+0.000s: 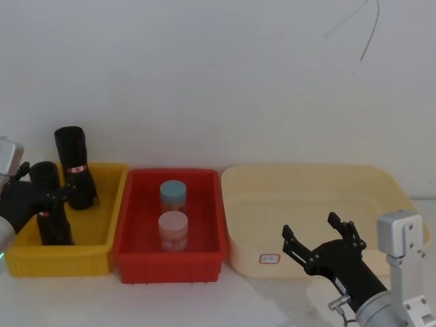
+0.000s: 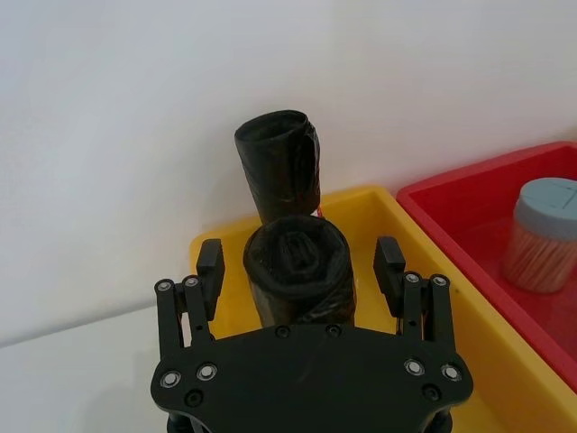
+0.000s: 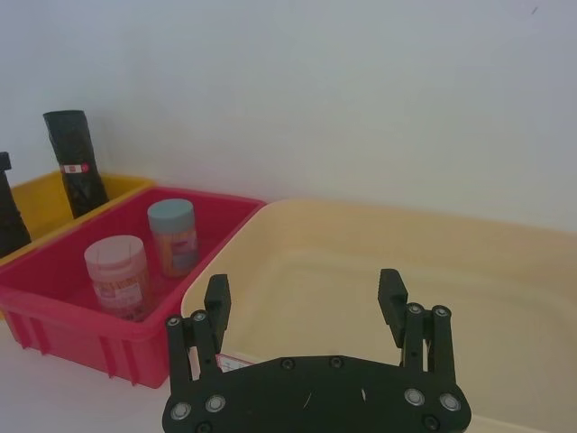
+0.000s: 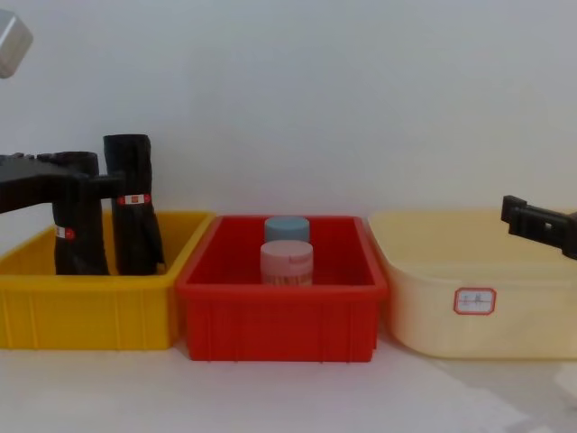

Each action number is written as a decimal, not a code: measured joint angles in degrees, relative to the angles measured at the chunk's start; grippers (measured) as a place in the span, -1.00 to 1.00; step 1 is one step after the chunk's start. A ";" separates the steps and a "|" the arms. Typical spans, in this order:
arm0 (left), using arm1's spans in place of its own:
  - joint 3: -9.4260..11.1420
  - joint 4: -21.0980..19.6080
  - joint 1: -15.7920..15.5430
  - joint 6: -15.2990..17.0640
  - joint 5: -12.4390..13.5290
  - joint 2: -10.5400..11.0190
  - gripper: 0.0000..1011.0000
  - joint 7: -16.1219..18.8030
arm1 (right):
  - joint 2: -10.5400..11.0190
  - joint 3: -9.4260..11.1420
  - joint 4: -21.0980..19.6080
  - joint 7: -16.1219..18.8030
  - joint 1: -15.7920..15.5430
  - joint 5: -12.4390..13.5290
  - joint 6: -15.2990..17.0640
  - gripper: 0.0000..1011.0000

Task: Pick up the garbage bag with the one hand and transfer it to the other hand.

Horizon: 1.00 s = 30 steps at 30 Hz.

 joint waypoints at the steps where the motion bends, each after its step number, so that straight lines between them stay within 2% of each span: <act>1: 0.14 0.57 -0.47 0.14 0.27 -0.31 0.98 0.15 | 0.00 0.00 0.00 0.00 0.00 0.00 0.00 0.98; 4: 0.39 1.54 -1.27 0.36 0.72 -0.80 0.95 0.36 | 0.00 0.00 0.00 0.00 0.00 0.00 0.00 0.98; 9: 0.70 2.69 -2.22 0.65 1.24 -1.45 0.68 0.64 | 0.00 0.00 0.00 0.00 0.00 0.00 0.00 0.98; 10: 0.73 2.84 -2.33 0.68 1.30 -1.51 0.68 0.67 | 0.00 0.00 0.00 0.00 0.00 0.00 0.00 0.98; 13: 0.85 3.28 -2.69 0.77 1.51 -1.75 0.47 0.77 | 0.00 0.00 0.00 0.00 0.00 0.00 0.00 0.98; 14: 0.88 3.38 -2.77 0.79 1.56 -1.81 0.47 0.80 | 0.00 0.00 0.00 0.00 0.00 0.00 0.00 0.98; 15: 0.93 3.56 -2.93 0.84 1.62 -1.90 0.36 0.83 | 0.00 0.00 0.00 0.00 0.00 0.00 0.00 0.98; 17: 0.95 3.64 -2.99 0.86 1.65 -1.94 0.32 0.85 | 0.00 0.00 0.00 0.00 0.00 0.00 0.00 0.98; 20: 1.05 3.96 -3.28 0.96 1.80 -2.12 0.05 0.93 | 0.00 0.00 0.00 0.00 0.00 0.00 0.00 0.98; 30: 1.04 4.08 -3.43 0.81 2.17 -2.27 -0.15 0.99 | 0.05 0.08 0.00 0.17 0.06 0.03 0.05 0.98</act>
